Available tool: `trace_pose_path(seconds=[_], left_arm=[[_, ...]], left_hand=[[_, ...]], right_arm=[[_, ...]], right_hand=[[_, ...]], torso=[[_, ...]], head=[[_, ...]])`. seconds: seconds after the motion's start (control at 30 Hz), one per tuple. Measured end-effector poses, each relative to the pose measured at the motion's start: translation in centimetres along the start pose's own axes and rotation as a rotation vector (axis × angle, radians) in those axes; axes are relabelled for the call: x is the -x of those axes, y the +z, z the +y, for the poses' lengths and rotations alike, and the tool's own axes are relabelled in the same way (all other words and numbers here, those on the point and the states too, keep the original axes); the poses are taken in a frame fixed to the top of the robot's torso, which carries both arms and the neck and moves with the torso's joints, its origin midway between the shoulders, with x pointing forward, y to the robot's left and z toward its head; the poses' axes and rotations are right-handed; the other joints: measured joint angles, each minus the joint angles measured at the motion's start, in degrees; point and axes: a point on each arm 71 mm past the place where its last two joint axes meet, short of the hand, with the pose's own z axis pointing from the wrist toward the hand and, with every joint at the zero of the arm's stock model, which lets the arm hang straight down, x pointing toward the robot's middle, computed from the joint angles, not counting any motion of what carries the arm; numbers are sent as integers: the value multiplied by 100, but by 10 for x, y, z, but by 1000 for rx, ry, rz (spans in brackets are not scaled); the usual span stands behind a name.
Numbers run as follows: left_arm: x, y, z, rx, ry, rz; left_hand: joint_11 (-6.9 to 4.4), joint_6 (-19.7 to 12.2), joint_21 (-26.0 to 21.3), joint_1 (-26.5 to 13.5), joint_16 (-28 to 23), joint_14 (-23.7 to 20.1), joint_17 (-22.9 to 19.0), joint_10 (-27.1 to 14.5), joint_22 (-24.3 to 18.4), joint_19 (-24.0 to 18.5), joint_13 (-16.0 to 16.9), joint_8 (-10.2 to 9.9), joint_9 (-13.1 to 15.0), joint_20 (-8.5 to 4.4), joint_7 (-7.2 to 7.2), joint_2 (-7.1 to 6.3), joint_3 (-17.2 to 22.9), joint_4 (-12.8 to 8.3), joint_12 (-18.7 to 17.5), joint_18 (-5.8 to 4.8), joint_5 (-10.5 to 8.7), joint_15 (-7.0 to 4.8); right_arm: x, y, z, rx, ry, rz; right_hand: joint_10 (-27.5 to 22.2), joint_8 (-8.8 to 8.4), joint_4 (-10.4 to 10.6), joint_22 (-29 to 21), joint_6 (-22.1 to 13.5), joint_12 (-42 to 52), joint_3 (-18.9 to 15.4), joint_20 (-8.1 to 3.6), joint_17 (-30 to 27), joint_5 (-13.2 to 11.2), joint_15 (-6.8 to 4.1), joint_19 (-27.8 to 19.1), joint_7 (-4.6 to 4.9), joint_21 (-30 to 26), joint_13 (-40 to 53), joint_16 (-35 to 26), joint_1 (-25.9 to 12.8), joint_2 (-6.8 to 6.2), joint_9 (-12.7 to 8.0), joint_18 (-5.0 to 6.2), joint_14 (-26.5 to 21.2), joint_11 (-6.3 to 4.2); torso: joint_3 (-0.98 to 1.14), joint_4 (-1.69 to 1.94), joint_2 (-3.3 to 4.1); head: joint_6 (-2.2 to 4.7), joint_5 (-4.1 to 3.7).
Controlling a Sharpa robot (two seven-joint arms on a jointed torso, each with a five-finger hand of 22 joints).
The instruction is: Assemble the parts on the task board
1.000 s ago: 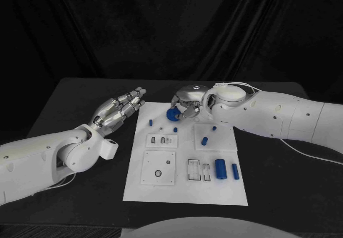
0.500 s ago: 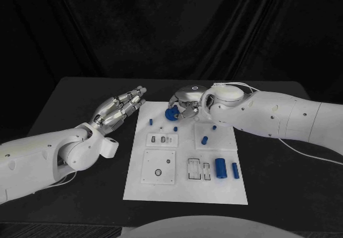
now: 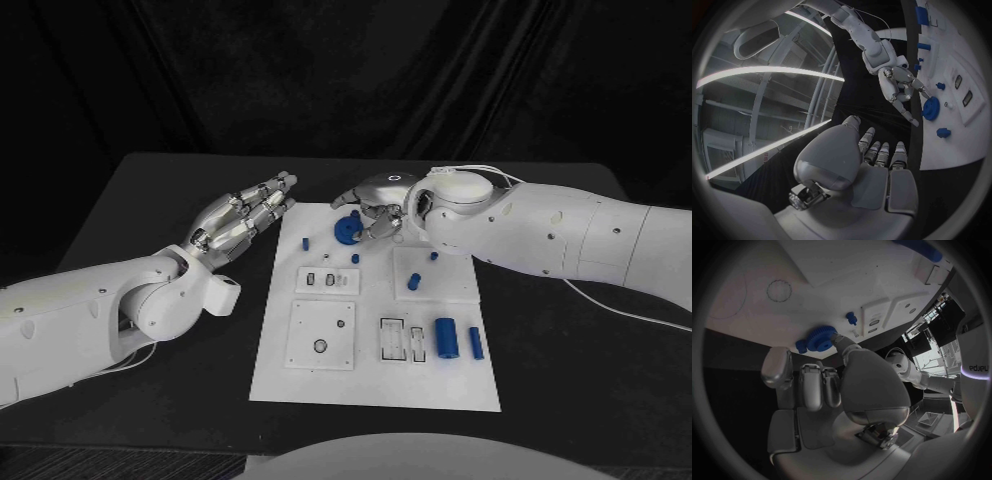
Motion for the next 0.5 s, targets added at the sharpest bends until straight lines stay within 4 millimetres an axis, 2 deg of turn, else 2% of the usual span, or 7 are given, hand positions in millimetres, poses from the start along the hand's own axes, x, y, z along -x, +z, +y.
trace_pose_path(seconds=[0.1, 0.3, 0.5], left_arm=[[0, 0, 0, 0, 0, 0], [1, -1, 0, 0, 1, -2], [2, -1, 0, 1, 2, -4]], left_hand=[[0, 0, 0, 0, 0, 0, 1, 0, 0, 0, 0, 0, 0, 0, 0, 0, 0, 0, 0, 0, 0, 0], [0, 0, 0, 0, 0, 0, 1, 0, 0, 0, 0, 0, 0, 0, 0, 0, 0, 0, 0, 0, 0, 0], [0, 0, 0, 0, 0, 21, 0, 0, 0, 0, 0, 0, 0, 41, 0, 0, 0, 0, 0, 0, 0, 21]], right_arm=[[0, -1, -1, -2, 0, -3], [0, -7, -7, -8, 1, -16], [0, -11, -10, -7, 3, -26]], right_hand=[[15, 0, 21, 0, -35, 0, -26, 0, 0, -100, -11, 0, -4, -24, 0, 0, 0, 0, -36, 0, -11, -15], [15, 52, 59, 0, 387, 0, -91, 0, 0, -155, -11, 0, 47, -24, -1, 0, -1, 2, 13, -1, -11, -15], [15, 100, 128, -1, 689, 0, -160, 0, 0, -179, -11, 0, 68, -24, -1, 0, -82, 82, 40, -1, -11, -15]], torso=[[1, -1, -1], [2, -5, -2], [5, -10, -3]], head=[[2, 12], [18, 21], [27, 4]])
